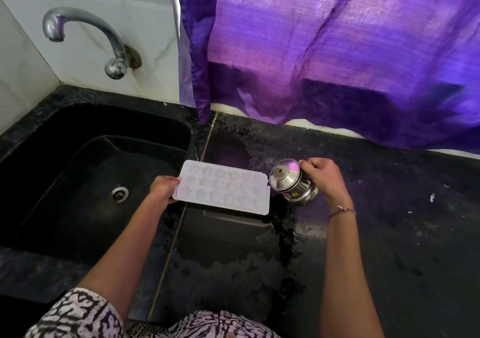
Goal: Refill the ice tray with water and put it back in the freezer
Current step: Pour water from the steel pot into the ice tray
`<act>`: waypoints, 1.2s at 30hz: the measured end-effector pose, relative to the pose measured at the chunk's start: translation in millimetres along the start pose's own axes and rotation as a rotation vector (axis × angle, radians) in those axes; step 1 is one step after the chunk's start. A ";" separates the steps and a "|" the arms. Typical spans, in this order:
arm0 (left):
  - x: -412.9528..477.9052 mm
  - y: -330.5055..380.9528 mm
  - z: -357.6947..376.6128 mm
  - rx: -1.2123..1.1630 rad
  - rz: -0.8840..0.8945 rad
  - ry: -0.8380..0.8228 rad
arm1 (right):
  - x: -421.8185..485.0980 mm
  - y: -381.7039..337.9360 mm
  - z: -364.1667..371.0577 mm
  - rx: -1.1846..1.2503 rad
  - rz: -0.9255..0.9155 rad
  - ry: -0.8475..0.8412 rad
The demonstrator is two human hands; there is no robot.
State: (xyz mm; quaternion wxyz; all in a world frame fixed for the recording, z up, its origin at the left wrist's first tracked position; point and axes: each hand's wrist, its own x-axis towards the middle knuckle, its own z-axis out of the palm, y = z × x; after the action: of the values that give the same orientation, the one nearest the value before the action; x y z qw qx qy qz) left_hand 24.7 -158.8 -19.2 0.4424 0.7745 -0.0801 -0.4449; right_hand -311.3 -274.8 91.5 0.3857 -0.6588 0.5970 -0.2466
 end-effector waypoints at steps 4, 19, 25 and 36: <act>-2.5 2.1 0.5 0.010 -0.002 -0.001 | -1.3 0.7 -1.3 0.022 0.013 0.002; -7.6 4.8 1.2 -0.009 -0.004 0.010 | -6.4 -21.1 17.9 -0.079 -0.012 0.028; -9.5 6.1 1.7 -0.005 -0.002 0.013 | -8.1 -24.6 20.1 -0.106 -0.004 0.027; -7.8 4.9 0.6 0.003 0.005 0.005 | -8.2 -26.2 23.0 -0.125 -0.009 0.010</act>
State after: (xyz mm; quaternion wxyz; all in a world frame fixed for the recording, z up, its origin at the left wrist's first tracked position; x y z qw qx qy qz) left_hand 20.9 -158.0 -10.9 0.4426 0.7760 -0.0819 -0.4418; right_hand -279.0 -262.1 100.4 0.3399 -0.6831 0.6101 -0.2138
